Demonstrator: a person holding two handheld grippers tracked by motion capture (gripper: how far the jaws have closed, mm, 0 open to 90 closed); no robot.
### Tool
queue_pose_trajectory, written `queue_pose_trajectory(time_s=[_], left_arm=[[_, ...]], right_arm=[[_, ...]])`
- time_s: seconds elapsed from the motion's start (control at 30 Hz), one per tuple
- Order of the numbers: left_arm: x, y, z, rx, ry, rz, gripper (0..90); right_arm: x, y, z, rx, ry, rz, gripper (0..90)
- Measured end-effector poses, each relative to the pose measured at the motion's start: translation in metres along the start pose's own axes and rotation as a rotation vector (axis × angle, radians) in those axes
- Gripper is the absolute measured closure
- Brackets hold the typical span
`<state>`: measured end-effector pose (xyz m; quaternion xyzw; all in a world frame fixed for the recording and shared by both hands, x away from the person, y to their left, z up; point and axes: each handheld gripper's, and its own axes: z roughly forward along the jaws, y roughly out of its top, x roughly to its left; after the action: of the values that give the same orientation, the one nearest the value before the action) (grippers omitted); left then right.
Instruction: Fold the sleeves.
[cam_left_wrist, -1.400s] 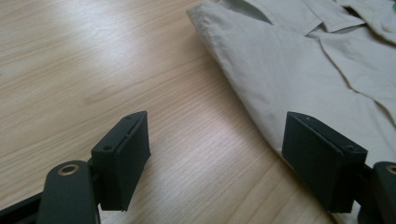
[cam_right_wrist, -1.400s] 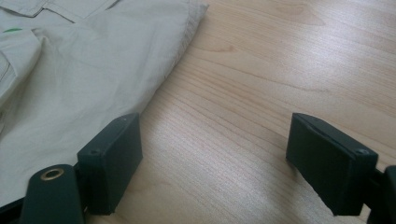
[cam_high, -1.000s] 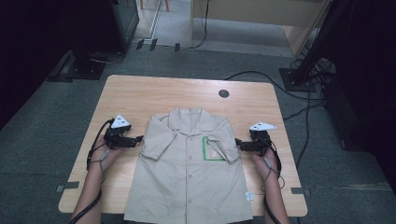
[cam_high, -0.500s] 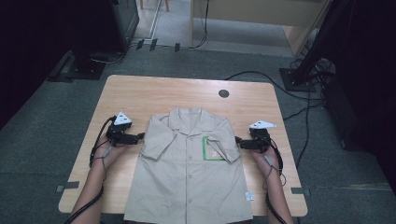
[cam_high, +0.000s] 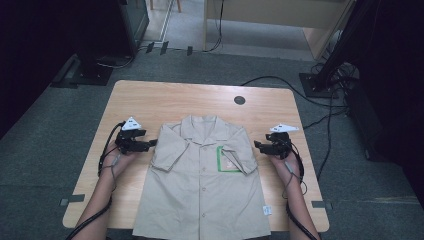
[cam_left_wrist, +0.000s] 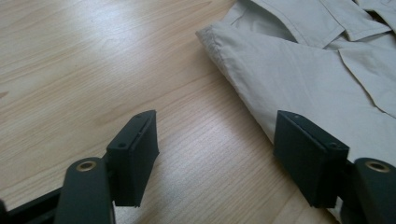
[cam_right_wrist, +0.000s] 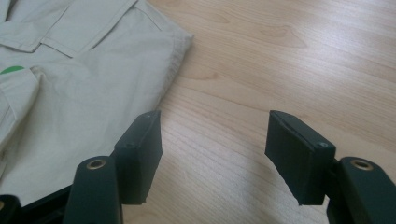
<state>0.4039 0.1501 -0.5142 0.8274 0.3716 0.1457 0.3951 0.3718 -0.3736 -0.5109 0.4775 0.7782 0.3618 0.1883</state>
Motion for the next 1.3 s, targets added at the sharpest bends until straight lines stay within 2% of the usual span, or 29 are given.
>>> queue_pose_trajectory(time_s=[0.23,0.53,0.7,0.83,1.03,1.3], left_arm=[[0.001,0.004,-0.003,-0.046,-0.008,-0.015,31.3],[-0.004,0.013,-0.006,-0.062,-0.003,0.028,34.8],[-0.003,0.017,-0.005,-0.072,-0.022,-0.001,38.4],[-0.007,0.022,-0.003,-0.091,-0.024,0.012,38.4],[-0.011,0.026,0.005,-0.070,-0.015,0.033,38.4],[-0.013,0.030,0.013,-0.073,-0.018,0.029,38.4]], right_arm=[[0.003,0.006,0.002,-0.002,0.000,0.001,38.1],[0.006,0.014,0.002,-0.021,0.005,0.004,41.5],[0.009,0.016,0.006,-0.020,0.016,0.002,41.7],[0.010,0.019,0.007,-0.029,0.026,0.004,42.0],[0.015,0.023,0.009,-0.029,0.013,-0.032,42.7],[0.013,0.025,0.013,-0.040,0.028,-0.007,44.7]])
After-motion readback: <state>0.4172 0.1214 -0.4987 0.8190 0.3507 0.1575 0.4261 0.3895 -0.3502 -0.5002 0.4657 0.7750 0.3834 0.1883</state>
